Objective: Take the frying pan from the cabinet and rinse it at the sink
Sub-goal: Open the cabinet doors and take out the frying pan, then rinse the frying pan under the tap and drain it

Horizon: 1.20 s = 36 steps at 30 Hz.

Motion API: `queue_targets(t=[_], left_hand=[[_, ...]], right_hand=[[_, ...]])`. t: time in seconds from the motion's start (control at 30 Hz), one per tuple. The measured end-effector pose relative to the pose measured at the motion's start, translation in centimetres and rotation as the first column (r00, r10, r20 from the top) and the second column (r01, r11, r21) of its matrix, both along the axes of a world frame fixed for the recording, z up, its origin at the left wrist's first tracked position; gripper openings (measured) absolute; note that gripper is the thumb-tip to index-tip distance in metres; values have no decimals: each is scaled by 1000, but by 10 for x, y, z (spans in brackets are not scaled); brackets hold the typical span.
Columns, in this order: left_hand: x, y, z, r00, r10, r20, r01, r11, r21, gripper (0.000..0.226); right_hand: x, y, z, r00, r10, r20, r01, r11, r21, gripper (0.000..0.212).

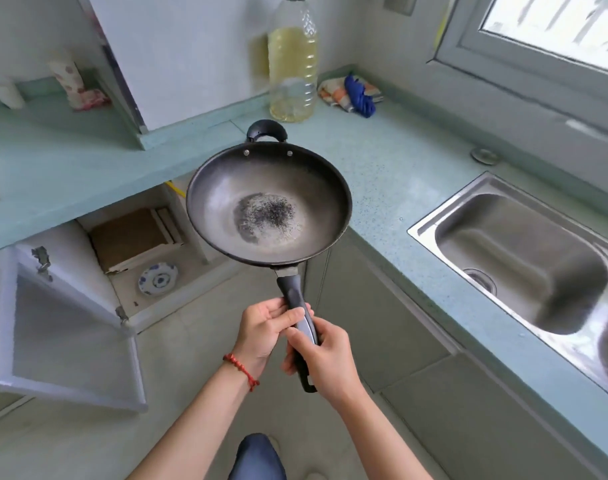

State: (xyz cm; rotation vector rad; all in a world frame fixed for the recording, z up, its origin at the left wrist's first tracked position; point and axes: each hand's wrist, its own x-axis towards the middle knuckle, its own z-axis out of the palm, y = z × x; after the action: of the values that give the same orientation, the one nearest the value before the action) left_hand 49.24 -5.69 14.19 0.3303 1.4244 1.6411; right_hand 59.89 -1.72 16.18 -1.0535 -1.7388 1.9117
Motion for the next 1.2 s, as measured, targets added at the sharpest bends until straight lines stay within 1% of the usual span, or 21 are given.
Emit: queue_targets(t=[0.17, 0.3, 0.4, 0.53, 0.67, 0.77, 0.87, 0.97, 1.2], left_hand=[[0, 34, 10, 987, -162, -4, 162, 986, 32, 12], [5, 59, 10, 954, -300, 2, 300, 953, 40, 11], [19, 79, 10, 917, -399, -1, 399, 916, 45, 13], [45, 98, 11, 849, -528, -22, 528, 849, 4, 17], [78, 117, 11, 770, -637, -31, 636, 771, -26, 12], [105, 136, 8, 738, -674, -38, 672, 739, -43, 12], [132, 153, 7, 722, -691, -26, 690, 722, -49, 11], [157, 172, 4, 701, -713, -6, 712, 700, -53, 15], [192, 209, -11, 709, -705, 2, 703, 706, -83, 15]], right_hand=[[5, 13, 13, 985, -170, -9, 171, 985, 40, 22], [12, 20, 18, 942, -334, -22, 334, 942, 21, 24], [24, 25, 22, 898, -438, -32, 439, 898, 9, 24], [46, 29, 23, 834, -550, -35, 551, 835, 6, 22], [76, 40, 22, 764, -644, -39, 644, 765, -14, 22], [98, 53, 16, 718, -696, -30, 695, 718, -31, 24], [122, 69, 11, 691, -722, -13, 721, 691, -54, 26], [148, 89, 8, 688, -726, -5, 724, 686, -69, 24], [184, 128, -1, 700, -714, -12, 706, 695, -136, 24]])
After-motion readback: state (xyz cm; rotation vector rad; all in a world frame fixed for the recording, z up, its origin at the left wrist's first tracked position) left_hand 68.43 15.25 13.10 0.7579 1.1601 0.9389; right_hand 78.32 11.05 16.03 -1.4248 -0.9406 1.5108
